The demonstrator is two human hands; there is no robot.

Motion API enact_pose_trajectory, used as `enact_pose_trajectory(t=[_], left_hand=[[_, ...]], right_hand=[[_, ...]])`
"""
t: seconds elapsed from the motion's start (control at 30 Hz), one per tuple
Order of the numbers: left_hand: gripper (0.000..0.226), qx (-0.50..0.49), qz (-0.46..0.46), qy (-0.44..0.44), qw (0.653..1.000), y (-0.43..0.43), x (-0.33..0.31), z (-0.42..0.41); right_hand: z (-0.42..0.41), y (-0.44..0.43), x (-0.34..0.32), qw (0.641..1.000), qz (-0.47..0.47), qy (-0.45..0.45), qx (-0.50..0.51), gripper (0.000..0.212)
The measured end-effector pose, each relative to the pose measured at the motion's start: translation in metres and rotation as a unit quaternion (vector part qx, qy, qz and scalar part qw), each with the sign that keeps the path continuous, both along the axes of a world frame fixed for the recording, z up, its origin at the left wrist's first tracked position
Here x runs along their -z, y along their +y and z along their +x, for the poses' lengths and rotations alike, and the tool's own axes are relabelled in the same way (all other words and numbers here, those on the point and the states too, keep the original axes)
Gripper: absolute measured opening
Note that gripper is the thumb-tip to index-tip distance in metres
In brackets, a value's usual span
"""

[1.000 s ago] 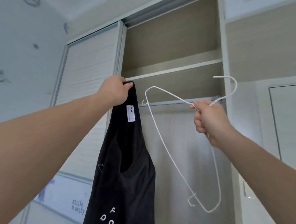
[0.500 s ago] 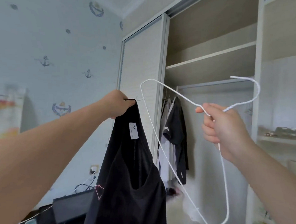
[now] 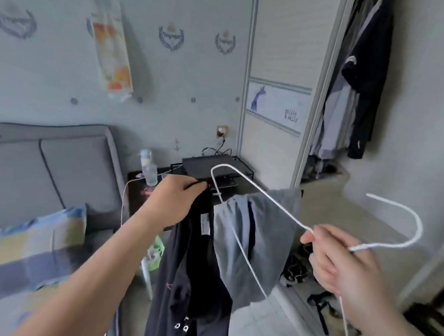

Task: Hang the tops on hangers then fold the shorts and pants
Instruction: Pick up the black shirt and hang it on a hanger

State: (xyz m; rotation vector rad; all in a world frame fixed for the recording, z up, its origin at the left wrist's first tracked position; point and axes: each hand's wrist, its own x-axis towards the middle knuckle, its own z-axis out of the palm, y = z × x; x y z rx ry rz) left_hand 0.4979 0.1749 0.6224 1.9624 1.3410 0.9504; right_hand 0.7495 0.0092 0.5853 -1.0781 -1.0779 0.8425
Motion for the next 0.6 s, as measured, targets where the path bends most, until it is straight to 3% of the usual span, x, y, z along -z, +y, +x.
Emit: enact_pose_trajectory(t=[0.17, 0.3, 0.43, 0.6], left_hand=[[0.045, -0.047, -0.133, -0.02, 0.99, -0.038, 0.094, -0.019], [0.039, -0.076, -0.181, -0.032, 0.98, -0.055, 0.127, -0.02], [0.044, -0.059, -0.182, -0.047, 0.98, -0.069, 0.133, -0.012], [0.033, 0.048, -0.157, 0.038, 0.986, -0.087, 0.124, -0.005]], right_hand=[[-0.02, -0.046, 0.076, 0.997, -0.048, -0.052, 0.007, 0.026], [-0.027, -0.078, 0.107, 0.988, -0.103, -0.119, -0.01, 0.023], [-0.027, -0.094, 0.121, 0.978, -0.144, -0.151, -0.021, 0.032], [-0.014, -0.101, 0.11, 0.967, -0.139, -0.214, -0.001, 0.024]])
